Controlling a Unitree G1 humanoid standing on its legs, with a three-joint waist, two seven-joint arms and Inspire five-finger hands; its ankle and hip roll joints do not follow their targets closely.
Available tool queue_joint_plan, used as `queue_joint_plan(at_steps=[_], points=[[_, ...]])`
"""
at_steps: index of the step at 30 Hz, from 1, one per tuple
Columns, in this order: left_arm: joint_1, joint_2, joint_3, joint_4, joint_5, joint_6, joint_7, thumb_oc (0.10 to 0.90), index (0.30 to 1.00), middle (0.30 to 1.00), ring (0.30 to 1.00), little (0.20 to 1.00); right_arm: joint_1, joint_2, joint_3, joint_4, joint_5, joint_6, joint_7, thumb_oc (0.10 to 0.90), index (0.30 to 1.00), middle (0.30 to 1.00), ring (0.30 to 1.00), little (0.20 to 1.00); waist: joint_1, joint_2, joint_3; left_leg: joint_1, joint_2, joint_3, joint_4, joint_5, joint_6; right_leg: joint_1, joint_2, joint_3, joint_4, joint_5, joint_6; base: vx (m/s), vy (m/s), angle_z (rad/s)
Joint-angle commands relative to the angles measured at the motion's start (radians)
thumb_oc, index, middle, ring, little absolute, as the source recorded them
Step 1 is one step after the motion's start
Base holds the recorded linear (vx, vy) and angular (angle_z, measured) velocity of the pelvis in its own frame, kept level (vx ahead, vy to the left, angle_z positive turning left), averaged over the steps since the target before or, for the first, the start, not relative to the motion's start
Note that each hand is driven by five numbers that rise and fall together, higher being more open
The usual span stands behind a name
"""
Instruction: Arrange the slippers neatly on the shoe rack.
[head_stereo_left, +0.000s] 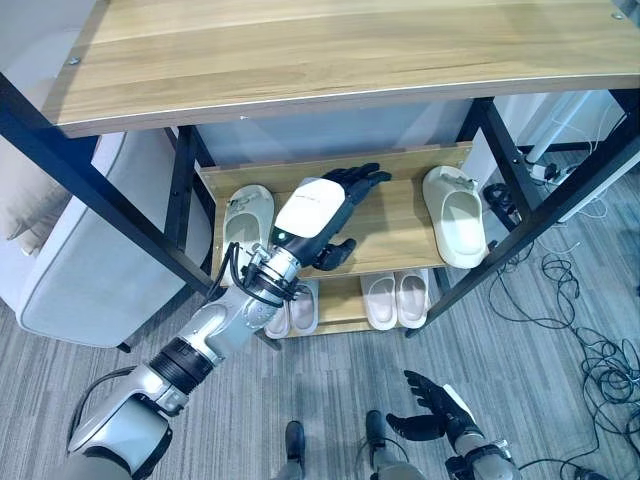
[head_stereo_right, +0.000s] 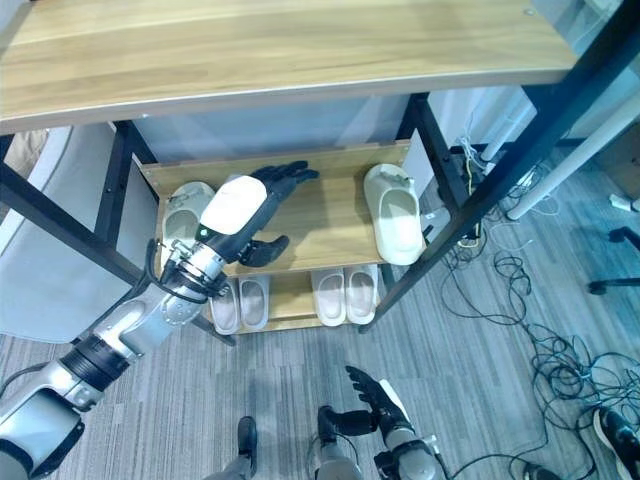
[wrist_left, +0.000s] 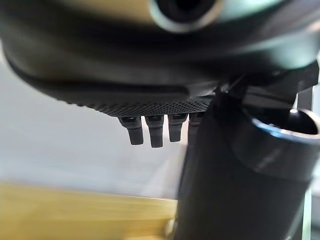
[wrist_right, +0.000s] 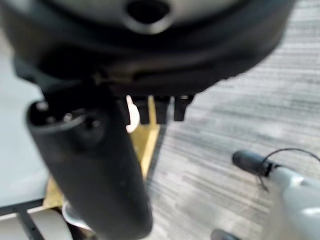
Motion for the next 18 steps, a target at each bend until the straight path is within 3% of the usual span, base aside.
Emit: queue_joint_plan(at_steps=[1, 8, 18], points=[[-0.202, 0.02, 0.1, 0.042, 0.081, 0.022, 0.125, 0.8, 0.9, 0.9, 0.9, 0.9, 0.008, -0.063, -0.054, -0.14, 0.009, -0.09, -0.025, 0.8, 0.9, 0.9, 0.9, 0.9, -0.007, 0.005, 0.017, 0.013, -0.044, 0.024, 0.003, -0.087, -0.012, -0.004, 0.009, 0.017, 0.006, -0.102, 0.053, 0.0, 0.0, 0.0], [-0.223, 0.06, 0.118, 0.108, 0.152, 0.109, 0.144, 0.8, 0.9, 0.9, 0.9, 0.9, -0.014, -0.065, -0.051, -0.167, 0.003, -0.086, -0.039, 0.8, 0.9, 0.9, 0.9, 0.9, 0.003, 0.011, 0.038, -0.004, -0.047, 0.02, 0.003, -0.082, -0.016, -0.019, 0.006, 0.011, 0.006, -0.099, 0.054, 0.0, 0.0, 0.0], [-0.197, 0.064, 0.172, 0.109, 0.131, 0.129, 0.105, 0.8, 0.9, 0.9, 0.9, 0.9, -0.012, -0.065, -0.073, -0.183, -0.003, -0.068, -0.039, 0.8, 0.9, 0.9, 0.9, 0.9, 0.016, 0.019, 0.048, -0.013, -0.051, 0.012, 0.003, -0.075, -0.019, -0.022, 0.005, 0.004, 0.006, -0.099, 0.051, 0.0, 0.0, 0.0]])
